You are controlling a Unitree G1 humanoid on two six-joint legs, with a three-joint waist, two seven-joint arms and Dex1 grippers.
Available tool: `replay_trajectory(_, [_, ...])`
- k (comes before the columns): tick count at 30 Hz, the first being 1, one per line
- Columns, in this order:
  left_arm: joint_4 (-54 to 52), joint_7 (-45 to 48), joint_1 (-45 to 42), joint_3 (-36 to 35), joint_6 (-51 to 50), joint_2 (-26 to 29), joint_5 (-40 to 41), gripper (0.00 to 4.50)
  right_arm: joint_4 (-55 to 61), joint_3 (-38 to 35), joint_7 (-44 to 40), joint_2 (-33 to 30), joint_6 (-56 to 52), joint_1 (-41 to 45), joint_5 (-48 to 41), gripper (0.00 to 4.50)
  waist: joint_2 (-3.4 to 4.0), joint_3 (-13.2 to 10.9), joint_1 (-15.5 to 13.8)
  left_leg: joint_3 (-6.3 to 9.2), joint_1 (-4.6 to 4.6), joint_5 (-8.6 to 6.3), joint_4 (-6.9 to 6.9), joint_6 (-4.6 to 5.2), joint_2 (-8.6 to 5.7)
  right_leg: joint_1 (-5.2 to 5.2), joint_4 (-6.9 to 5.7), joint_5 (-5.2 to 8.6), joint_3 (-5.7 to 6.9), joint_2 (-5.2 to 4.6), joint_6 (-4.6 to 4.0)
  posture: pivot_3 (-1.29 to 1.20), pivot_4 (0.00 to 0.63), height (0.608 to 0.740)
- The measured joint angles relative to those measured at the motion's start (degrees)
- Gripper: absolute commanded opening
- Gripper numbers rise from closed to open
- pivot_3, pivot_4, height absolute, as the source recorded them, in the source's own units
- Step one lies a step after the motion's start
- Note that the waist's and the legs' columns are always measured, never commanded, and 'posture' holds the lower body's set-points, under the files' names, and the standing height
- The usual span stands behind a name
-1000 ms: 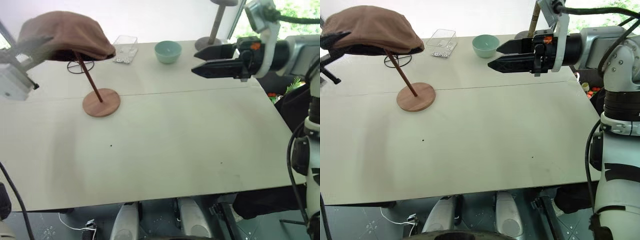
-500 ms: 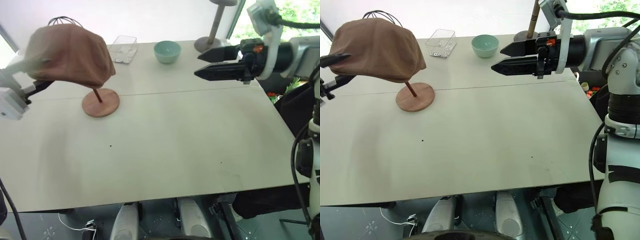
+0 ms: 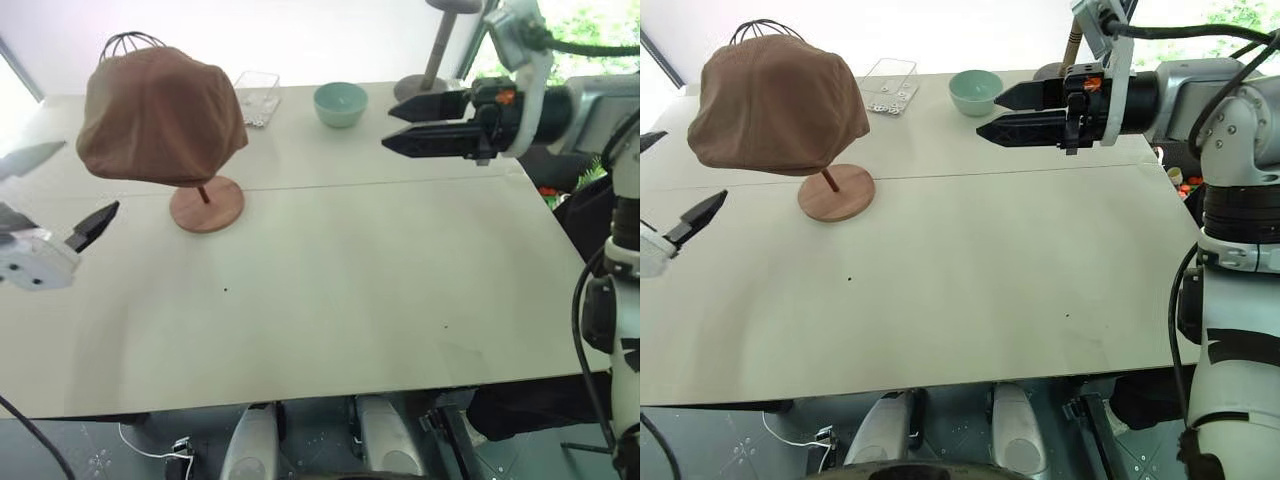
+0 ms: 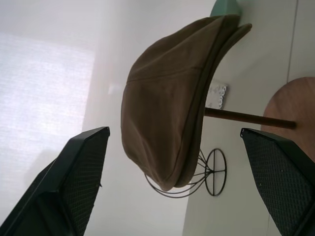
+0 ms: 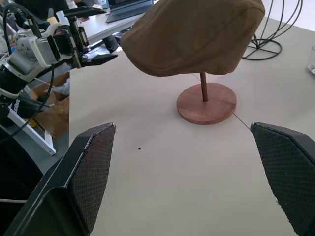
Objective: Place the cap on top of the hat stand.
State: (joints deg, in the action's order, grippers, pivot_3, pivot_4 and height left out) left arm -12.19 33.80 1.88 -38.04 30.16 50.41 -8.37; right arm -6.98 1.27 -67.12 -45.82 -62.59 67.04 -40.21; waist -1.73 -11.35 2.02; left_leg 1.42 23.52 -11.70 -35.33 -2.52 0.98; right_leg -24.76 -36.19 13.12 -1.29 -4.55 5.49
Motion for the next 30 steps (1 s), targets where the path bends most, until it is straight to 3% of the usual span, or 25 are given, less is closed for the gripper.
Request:
replay_trajectory(3, [-10.01,-1.29,1.42,-0.6,-9.95,-3.48,-0.8,4.46,0.05,0.3,-0.97,0.11,0.82,0.57,0.04,4.5,-0.01,0.01,0.14,0.0,-0.01,0.0,0.0,0.0,0.0,0.0,-0.01,-0.06,0.0,0.02,0.11,0.0,0.15,0.74])
replay_trajectory(5, [-15.73,0.05,4.24,-1.17,-18.08,-4.86,4.24,4.46,-0.05,0.33,-1.51,-0.03,1.23,0.58,0.17,4.5,0.0,0.01,0.38,0.0,-0.02,0.0,0.01,0.0,0.01,0.0,-0.01,-0.06,-0.02,0.04,0.13,0.0,0.15,0.74])
replay_trajectory(9, [-26.69,6.96,13.05,-4.44,-40.33,-4.4,22.94,4.46,-0.8,0.41,-2.81,-0.28,2.27,0.59,0.9,4.5,0.0,0.0,0.63,0.0,-0.03,0.0,0.02,0.01,0.08,-0.03,-0.01,0.0,-0.02,0.11,0.03,0.0,0.15,0.74])
replay_trajectory(13, [-25.67,15.13,15.63,-17.81,-66.18,5.62,48.05,4.46,-2.75,0.79,-4.2,-0.3,3.73,0.75,1.93,4.5,0.02,-0.03,0.32,0.12,-0.04,-0.01,-0.09,0.0,0.24,0.01,0.0,0.09,0.05,0.32,-0.15,0.0,0.15,0.74])
replay_trajectory(16, [-15.97,20.64,12.19,-23.67,-76.48,14.56,56.01,4.46,-4.33,1.4,-5.87,-0.31,5.0,2.15,2.97,4.5,0.13,-0.08,0.47,0.1,-0.04,-0.01,-0.18,-0.01,0.24,0.03,0.03,0.1,0.05,0.34,-0.15,0.0,0.15,0.74])
replay_trajectory(18, [-6.66,24.89,10.9,-26.31,-81.95,20.08,57.43,4.46,-5.78,1.61,-7.41,-0.38,6.14,3.5,3.58,4.5,0.17,-0.11,0.73,0.08,-0.04,-0.01,-0.09,0.0,0.27,0.0,0.06,0.07,0.04,0.38,-0.2,0.0,0.15,0.74])
replay_trajectory(21, [3.66,35.26,13.15,-29.92,-84.43,24.05,55.48,4.46,-9.17,1.86,-9.44,-1.0,8.37,4.41,5.44,4.5,0.17,-0.1,1.36,-0.01,-0.03,-0.01,0.12,0.0,0.3,-0.12,0.1,0.11,0.02,0.4,-0.24,0.0,0.15,0.74])
replay_trajectory(25, [16.72,45.61,13.43,-30.96,-81.7,29.5,48.23,4.46,-15.87,2.87,-11.1,-0.89,11.83,5.65,8.97,4.5,0.18,-0.11,1.98,-0.03,0.04,-0.01,0.21,0.0,0.48,-0.31,0.03,0.11,0.02,0.61,-0.31,0.0,0.15,0.74])
replay_trajectory(30, [25.91,48.94,8.52,-30.22,-76.91,32.2,42.94,4.46,-19.77,2.95,-12.48,-0.59,14.23,7.58,11.4,4.5,0.2,-0.12,2.05,-0.08,0.06,-0.02,0.26,-0.02,0.79,-0.46,0.0,0.1,0.0,0.88,-0.5,0.0,0.15,0.74])
